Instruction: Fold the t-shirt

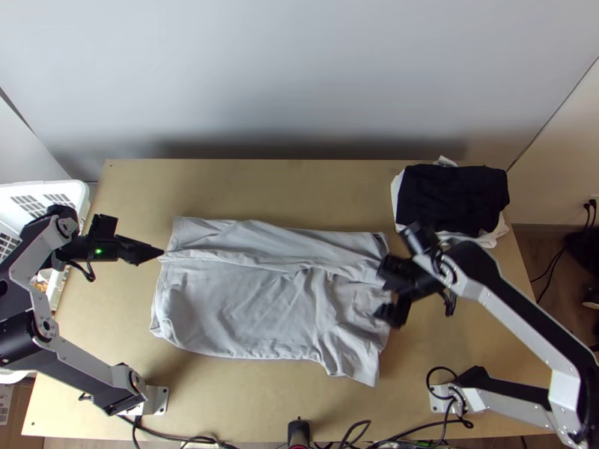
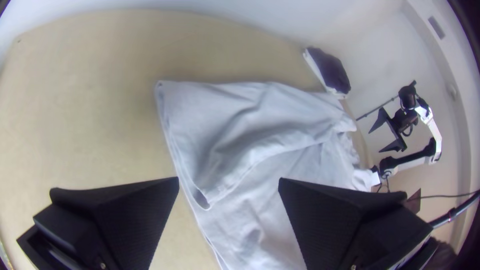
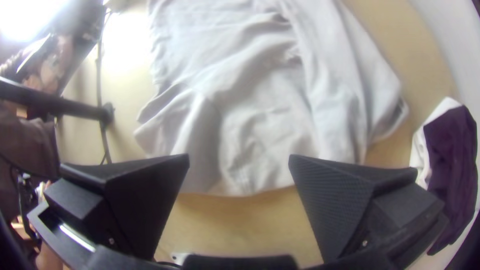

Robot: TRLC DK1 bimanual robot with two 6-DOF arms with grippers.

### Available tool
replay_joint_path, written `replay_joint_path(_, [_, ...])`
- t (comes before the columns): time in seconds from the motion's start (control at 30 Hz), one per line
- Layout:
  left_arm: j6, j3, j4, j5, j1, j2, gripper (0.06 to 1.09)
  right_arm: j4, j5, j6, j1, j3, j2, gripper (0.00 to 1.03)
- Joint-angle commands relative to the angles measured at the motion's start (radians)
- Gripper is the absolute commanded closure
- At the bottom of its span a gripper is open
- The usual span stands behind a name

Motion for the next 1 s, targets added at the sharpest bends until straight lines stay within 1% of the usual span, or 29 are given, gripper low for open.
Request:
replay_joint_path(0.0, [0.204,0.012,-0.118,0.001,-0.026,-0.022,0.12,-0.079,0.021,-0.076,0.298,-0.029,-0.059,0.1])
replay_joint_path(0.1, [0.238,-0.001,-0.12,0.001,-0.057,-0.024,0.12,-0.079,0.048,-0.064,0.496,-0.061,-0.042,0.1])
replay_joint_path(0.17, [0.238,-0.001,-0.117,0.001,-0.071,-0.024,0.12,-0.079,0.05,-0.058,0.589,-0.089,-0.024,0.1])
replay_joint_path(0.27, [0.237,-0.001,-0.117,0.001,-0.077,-0.024,0.12,-0.069,0.05,-0.05,0.68,-0.106,-0.004,0.1])
replay_joint_path(0.33, [0.237,0.003,-0.115,0.001,-0.077,-0.024,0.12,-0.056,0.05,-0.05,0.707,-0.112,0.022,0.1])
replay_joint_path(0.47, [0.237,0.007,-0.111,0.001,-0.074,-0.019,0.12,0.013,0.057,-0.067,0.718,-0.15,0.056,0.11])
replay_joint_path(0.67, [0.214,0.019,-0.111,0.003,-0.065,-0.024,0.12,0.103,0.091,-0.112,0.691,-0.224,0.075,0.11])
replay_joint_path(0.87, [0.197,0.018,-0.115,0.004,-0.039,-0.03,0.12,0.184,0.103,-0.119,0.661,-0.282,0.098,0.11])
replay_joint_path(0.9, [0.194,0.018,-0.117,0.003,-0.036,-0.031,0.12,0.201,0.107,-0.121,0.651,-0.29,0.102,0.11])
replay_joint_path(0.97, [0.183,0.016,-0.117,0.003,-0.029,-0.036,0.12,0.224,0.113,-0.129,0.625,-0.299,0.113,0.16])
